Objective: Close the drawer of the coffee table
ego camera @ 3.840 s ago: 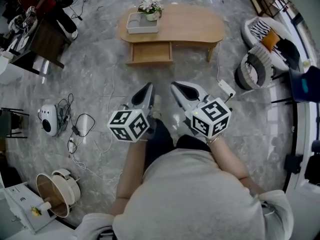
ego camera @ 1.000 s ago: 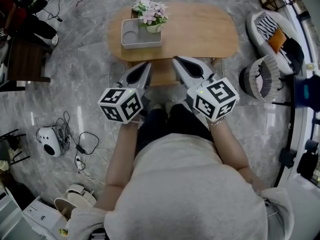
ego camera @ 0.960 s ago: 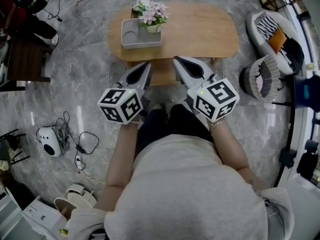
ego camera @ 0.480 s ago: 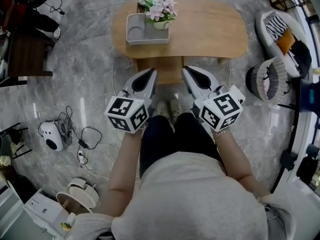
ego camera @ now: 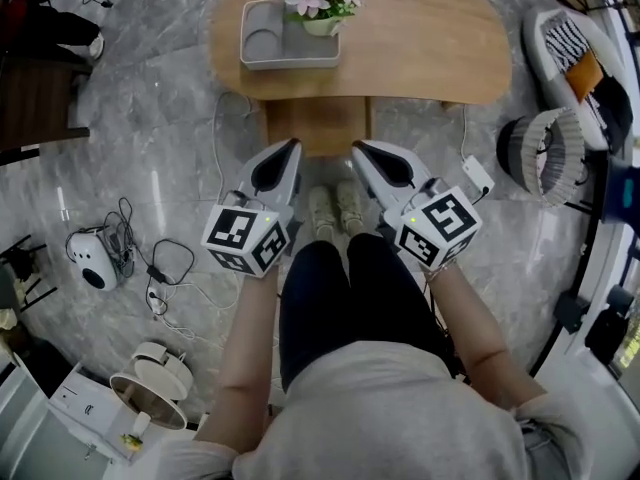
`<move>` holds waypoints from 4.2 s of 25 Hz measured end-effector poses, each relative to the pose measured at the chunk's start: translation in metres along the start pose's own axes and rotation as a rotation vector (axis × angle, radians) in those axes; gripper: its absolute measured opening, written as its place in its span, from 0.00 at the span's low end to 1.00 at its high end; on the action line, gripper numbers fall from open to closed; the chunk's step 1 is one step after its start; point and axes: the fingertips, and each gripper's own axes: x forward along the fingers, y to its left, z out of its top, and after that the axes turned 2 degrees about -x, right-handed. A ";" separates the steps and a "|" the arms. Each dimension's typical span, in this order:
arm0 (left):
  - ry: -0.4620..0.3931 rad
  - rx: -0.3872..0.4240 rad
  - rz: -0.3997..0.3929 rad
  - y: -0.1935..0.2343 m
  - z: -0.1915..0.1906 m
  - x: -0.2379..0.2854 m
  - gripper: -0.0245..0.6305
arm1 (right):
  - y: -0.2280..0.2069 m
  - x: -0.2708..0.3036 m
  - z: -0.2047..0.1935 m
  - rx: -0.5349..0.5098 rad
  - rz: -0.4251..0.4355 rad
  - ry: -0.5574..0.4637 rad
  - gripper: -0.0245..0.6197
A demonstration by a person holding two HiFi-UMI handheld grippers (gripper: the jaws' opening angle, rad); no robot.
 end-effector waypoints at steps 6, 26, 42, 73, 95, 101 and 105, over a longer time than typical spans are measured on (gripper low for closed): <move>0.050 -0.039 -0.012 0.020 -0.043 0.019 0.04 | -0.022 0.022 -0.041 -0.013 -0.025 0.032 0.04; 0.054 -0.127 0.061 0.085 -0.177 0.082 0.04 | -0.076 0.078 -0.179 0.113 -0.037 0.098 0.04; 0.115 -0.212 0.141 0.124 -0.297 0.100 0.04 | -0.110 0.104 -0.303 0.149 -0.048 0.205 0.04; 0.173 -0.146 0.244 0.173 -0.435 0.142 0.04 | -0.175 0.129 -0.454 0.192 -0.229 0.229 0.04; 0.099 -0.197 0.259 0.195 -0.432 0.149 0.04 | -0.206 0.133 -0.465 0.271 -0.460 0.159 0.04; 0.124 -0.150 0.247 0.197 -0.429 0.149 0.04 | -0.205 0.134 -0.462 0.281 -0.454 0.175 0.04; 0.144 -0.152 0.247 0.196 -0.429 0.150 0.04 | -0.205 0.132 -0.459 0.277 -0.451 0.188 0.04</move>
